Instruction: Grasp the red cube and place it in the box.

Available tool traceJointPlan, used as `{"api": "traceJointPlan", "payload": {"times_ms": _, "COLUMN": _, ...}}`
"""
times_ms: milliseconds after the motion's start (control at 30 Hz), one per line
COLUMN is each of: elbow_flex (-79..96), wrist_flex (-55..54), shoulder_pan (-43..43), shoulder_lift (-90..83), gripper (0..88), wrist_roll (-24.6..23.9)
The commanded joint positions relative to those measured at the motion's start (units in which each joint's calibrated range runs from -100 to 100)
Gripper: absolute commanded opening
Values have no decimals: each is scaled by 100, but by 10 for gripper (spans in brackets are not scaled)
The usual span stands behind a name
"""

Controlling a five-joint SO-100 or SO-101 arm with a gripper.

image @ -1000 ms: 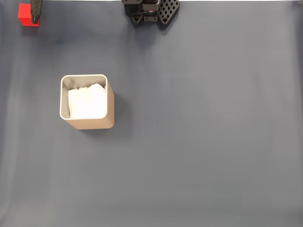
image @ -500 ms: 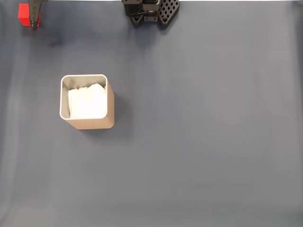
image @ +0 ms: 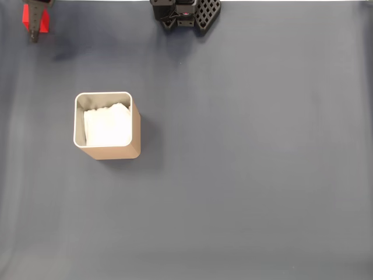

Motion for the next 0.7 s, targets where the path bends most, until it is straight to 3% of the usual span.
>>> {"api": "traceJointPlan", "payload": {"times_ms": 0, "elbow_flex": 49, "wrist_flex": -349, "shoulder_pan": -36, "shoulder_lift": -15, "gripper": 408, "wrist_roll": -78}}
{"api": "traceJointPlan", "payload": {"times_ms": 667, "elbow_flex": 113, "wrist_flex": -1113, "shoulder_pan": 99, "shoulder_lift": 470, "gripper": 411, "wrist_roll": -239}}
